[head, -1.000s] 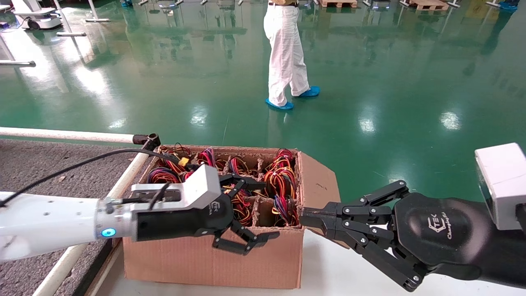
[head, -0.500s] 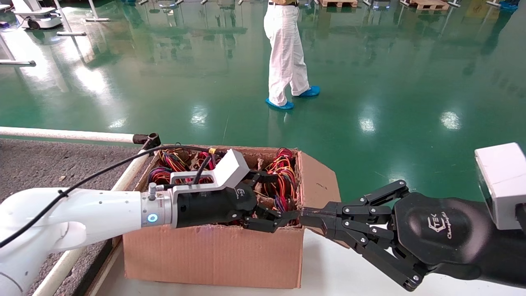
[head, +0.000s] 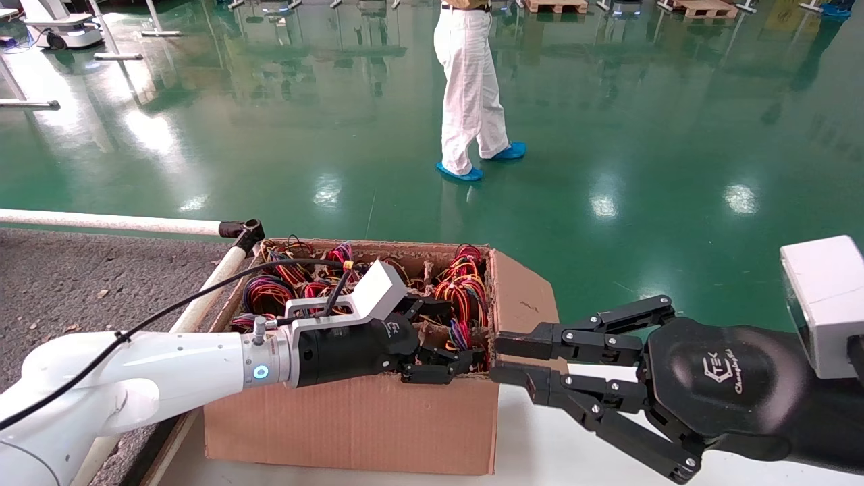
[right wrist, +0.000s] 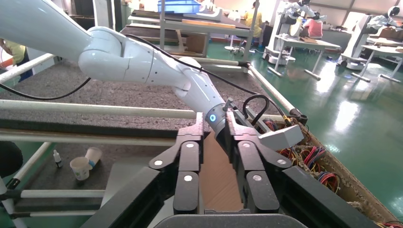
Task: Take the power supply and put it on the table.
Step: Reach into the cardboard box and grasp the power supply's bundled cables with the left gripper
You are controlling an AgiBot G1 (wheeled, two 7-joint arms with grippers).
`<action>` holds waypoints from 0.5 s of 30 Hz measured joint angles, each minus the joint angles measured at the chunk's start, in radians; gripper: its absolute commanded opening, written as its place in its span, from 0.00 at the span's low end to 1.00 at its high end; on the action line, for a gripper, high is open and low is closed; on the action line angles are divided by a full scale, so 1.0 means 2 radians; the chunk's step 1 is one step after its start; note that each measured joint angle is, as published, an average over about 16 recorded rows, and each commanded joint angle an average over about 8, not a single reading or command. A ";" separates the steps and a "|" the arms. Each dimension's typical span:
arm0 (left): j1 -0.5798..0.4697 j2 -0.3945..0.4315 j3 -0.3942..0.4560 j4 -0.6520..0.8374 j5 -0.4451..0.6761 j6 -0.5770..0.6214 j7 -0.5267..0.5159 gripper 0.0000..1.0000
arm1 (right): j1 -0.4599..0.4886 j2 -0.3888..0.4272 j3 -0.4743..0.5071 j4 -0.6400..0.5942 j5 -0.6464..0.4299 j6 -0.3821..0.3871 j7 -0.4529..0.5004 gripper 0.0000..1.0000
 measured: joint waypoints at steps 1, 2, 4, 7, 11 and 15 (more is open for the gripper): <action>0.000 0.001 -0.001 0.003 -0.001 -0.001 0.002 0.00 | 0.000 0.000 0.000 0.000 0.000 0.000 0.000 1.00; 0.000 0.002 -0.002 0.006 -0.002 -0.002 0.004 0.00 | 0.000 0.000 0.000 0.000 0.000 0.000 0.000 1.00; 0.000 0.004 -0.003 0.011 -0.003 -0.003 0.008 0.00 | 0.000 0.000 0.000 0.000 0.000 0.000 0.000 1.00; -0.001 0.006 -0.003 0.019 -0.005 -0.003 0.010 0.00 | 0.000 0.000 0.000 0.000 0.000 0.000 0.000 1.00; -0.004 0.008 -0.004 0.029 -0.006 -0.002 0.010 0.00 | 0.000 0.000 0.000 0.000 0.000 0.000 0.000 1.00; -0.007 0.008 -0.003 0.039 -0.006 0.000 0.009 0.00 | 0.000 0.000 0.000 0.000 0.000 0.000 0.000 1.00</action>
